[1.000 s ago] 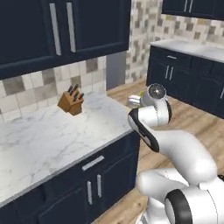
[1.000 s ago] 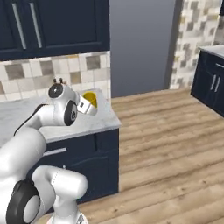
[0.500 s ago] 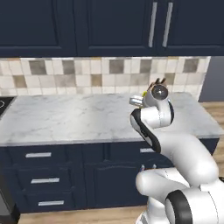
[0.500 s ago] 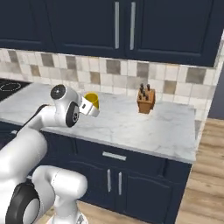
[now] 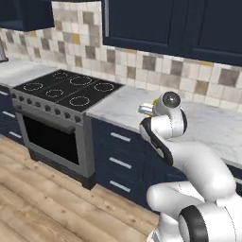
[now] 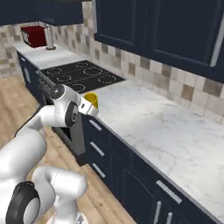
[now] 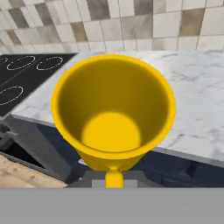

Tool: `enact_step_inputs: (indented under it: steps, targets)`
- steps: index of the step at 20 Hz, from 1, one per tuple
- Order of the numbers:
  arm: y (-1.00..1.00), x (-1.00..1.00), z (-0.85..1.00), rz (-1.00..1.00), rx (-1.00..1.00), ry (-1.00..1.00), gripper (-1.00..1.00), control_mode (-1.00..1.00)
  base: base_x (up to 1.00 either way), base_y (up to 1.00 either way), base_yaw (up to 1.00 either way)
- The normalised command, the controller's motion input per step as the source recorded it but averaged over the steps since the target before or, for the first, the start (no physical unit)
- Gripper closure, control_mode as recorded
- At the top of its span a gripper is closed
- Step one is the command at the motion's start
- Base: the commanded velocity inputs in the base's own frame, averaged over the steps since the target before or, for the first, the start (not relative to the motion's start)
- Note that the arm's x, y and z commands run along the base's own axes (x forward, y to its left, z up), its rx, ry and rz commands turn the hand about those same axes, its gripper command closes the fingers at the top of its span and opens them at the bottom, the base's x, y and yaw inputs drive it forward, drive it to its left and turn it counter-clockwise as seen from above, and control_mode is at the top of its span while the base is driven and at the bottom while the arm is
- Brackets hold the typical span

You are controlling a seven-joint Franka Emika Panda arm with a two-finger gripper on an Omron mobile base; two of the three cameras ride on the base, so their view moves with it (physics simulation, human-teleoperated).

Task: Move the mug from next to the sink to the open cabinet. Then, move the bowl with the pear to the fridge to clear the area for faucet cleaning.

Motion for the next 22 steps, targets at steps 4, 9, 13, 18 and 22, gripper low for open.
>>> enact_step_inputs:
  steps: [4,9,13,18,22]
  targets:
    - [0.0,0.0,0.0,0.0,0.0,0.0,1.0,1.0,0.17,0.29,0.76]
    - [0.0,0.0,0.0,0.0,0.0,0.0,1.0,1.0,1.0,0.72,0.14]
    - [0.0,0.0,0.0,0.0,0.0,0.0,1.0,1.0,1.0,0.86,-0.03]
    - [0.0,0.0,0.0,0.0,0.0,0.0,1.0,1.0,1.0,0.71,-0.13]
    - [0.0,0.0,0.0,0.0,0.0,0.0,1.0,1.0,1.0,0.87,-0.38]
